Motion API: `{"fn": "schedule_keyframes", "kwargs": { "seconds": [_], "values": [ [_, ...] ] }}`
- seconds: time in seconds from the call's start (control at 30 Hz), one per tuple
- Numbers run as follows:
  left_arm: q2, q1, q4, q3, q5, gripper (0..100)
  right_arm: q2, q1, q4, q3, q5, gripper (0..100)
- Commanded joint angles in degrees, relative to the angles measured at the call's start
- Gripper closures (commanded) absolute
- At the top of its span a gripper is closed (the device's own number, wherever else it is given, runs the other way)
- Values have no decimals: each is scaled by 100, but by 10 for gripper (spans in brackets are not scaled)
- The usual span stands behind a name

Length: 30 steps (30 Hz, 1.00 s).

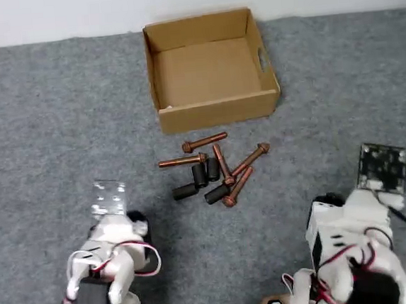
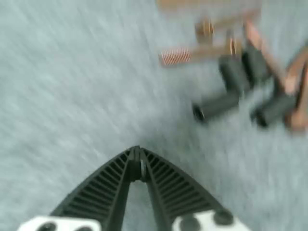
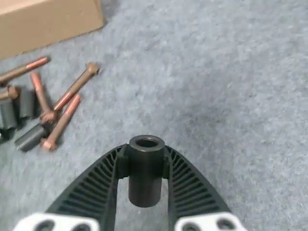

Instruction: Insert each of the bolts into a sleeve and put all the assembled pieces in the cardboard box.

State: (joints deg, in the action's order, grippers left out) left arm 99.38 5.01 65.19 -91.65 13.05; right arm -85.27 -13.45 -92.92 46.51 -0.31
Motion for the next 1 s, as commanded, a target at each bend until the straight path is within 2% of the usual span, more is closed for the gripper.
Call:
{"fn": "schedule_keyframes", "kwargs": {
  "seconds": [0.0, 0.27, 0.37, 0.6, 0.77, 0.9, 0.97],
  "values": [
    [9, -114, 26, 646, -62, 995, -541, -84, 180, 457, -44, 990],
    [-9, -97, 44, 1393, -62, 995, -1596, -57, 365, 1327, -9, 990],
    [-343, 132, 105, 1719, -132, 995, -1675, -57, 382, 1380, -9, 990],
    [-2541, 721, 448, 3310, -193, 995, -1675, -57, 374, 1415, 0, 990],
    [-4360, 1547, 905, 4479, -202, 994, -1684, -57, 374, 1468, 0, 990],
    [-5477, 2092, 949, 5288, -246, 993, -1727, -75, 374, 1477, 0, 990],
    [-5969, 2338, 853, 5613, -624, 976, -1727, -84, 374, 1477, 0, 990]
  ]
}}
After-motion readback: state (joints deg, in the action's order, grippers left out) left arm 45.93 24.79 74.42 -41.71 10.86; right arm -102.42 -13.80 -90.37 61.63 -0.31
